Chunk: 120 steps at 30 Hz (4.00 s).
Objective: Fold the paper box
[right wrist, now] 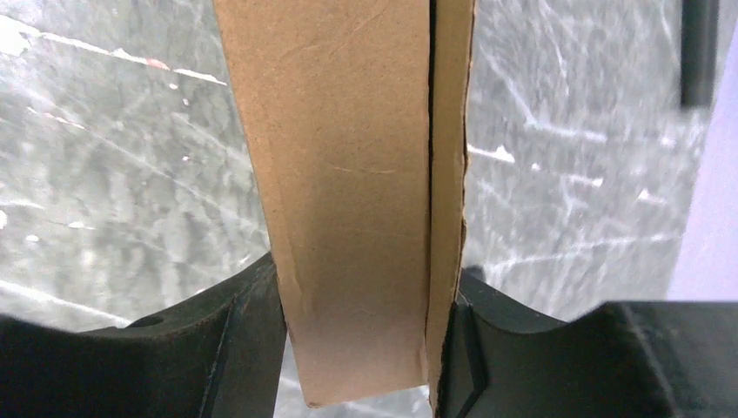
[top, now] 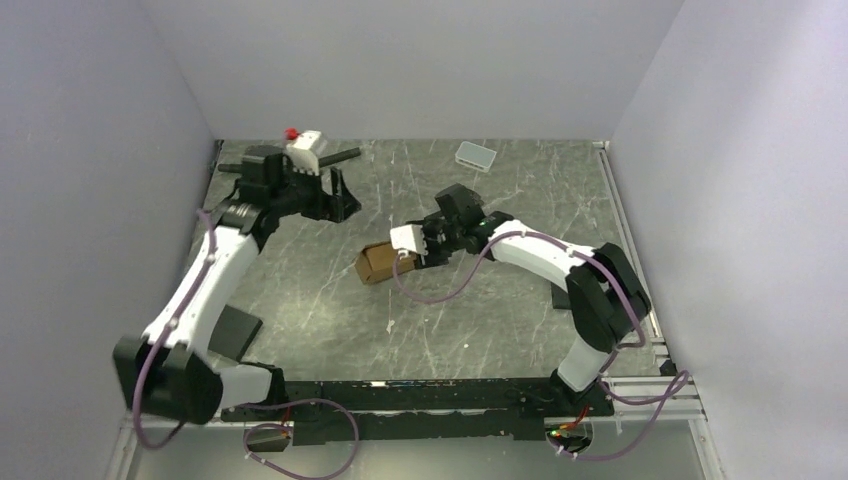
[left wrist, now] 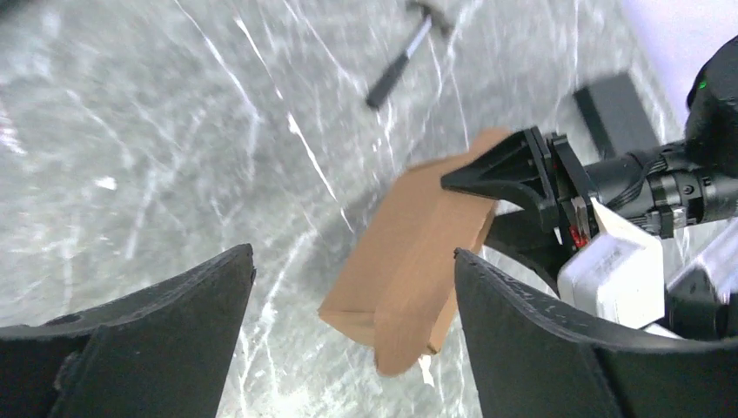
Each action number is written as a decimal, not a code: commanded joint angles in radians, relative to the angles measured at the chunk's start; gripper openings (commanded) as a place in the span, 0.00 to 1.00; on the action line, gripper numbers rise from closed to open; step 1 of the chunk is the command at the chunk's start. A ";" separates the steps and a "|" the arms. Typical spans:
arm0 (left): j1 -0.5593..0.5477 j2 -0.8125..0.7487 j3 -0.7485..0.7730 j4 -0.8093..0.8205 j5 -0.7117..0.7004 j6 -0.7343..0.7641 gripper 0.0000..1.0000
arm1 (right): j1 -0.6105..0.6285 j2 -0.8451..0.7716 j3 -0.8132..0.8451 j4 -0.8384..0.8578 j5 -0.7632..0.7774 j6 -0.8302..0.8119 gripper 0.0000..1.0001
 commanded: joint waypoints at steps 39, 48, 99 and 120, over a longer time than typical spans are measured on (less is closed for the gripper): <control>-0.255 0.390 -0.238 0.149 -0.158 -0.692 0.75 | -0.277 0.108 -0.254 0.339 -0.299 1.783 1.00; -0.253 0.439 -0.217 0.150 -0.146 -0.673 0.71 | -0.353 0.001 -0.215 0.180 -0.180 1.590 1.00; -0.064 0.464 -0.002 0.055 -0.051 -0.261 0.51 | -0.180 -0.206 -0.128 -0.028 -0.182 0.850 0.99; 0.043 0.163 -0.341 0.320 0.060 -0.438 0.85 | 0.158 -0.179 -0.353 0.143 0.002 0.111 0.68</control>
